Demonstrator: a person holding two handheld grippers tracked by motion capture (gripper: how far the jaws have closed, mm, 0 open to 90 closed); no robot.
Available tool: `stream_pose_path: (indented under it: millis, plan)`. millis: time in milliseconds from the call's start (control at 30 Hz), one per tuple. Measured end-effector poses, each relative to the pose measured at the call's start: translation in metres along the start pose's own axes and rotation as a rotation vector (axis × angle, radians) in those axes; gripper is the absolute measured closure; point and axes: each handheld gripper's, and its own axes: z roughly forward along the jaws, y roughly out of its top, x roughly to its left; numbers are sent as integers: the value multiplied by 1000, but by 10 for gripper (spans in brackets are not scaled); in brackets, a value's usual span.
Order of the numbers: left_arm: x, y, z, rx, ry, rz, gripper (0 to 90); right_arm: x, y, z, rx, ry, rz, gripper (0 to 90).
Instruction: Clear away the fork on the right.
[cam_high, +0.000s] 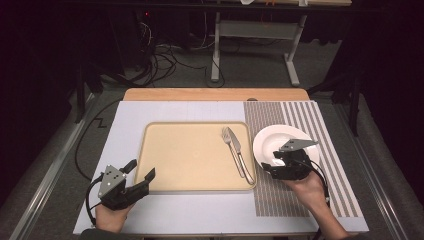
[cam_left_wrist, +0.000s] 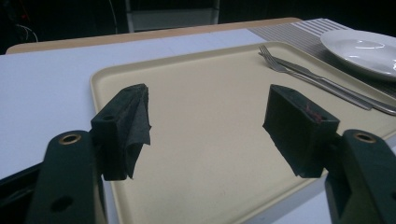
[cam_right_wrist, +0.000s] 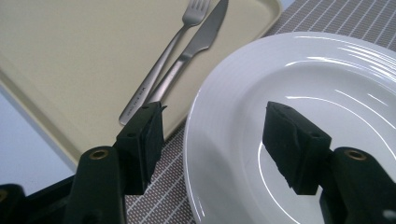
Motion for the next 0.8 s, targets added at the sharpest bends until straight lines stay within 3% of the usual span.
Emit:
stream_pose_path:
  millis: [533,800]
  plan:
    - [0,0,-1,-7,5,-6,316,-15,-31,-19,-114,14,75,350]
    - [-1,1,-1,-7,4,-4,313,-22,-50,-30,-183,-21,111,343]
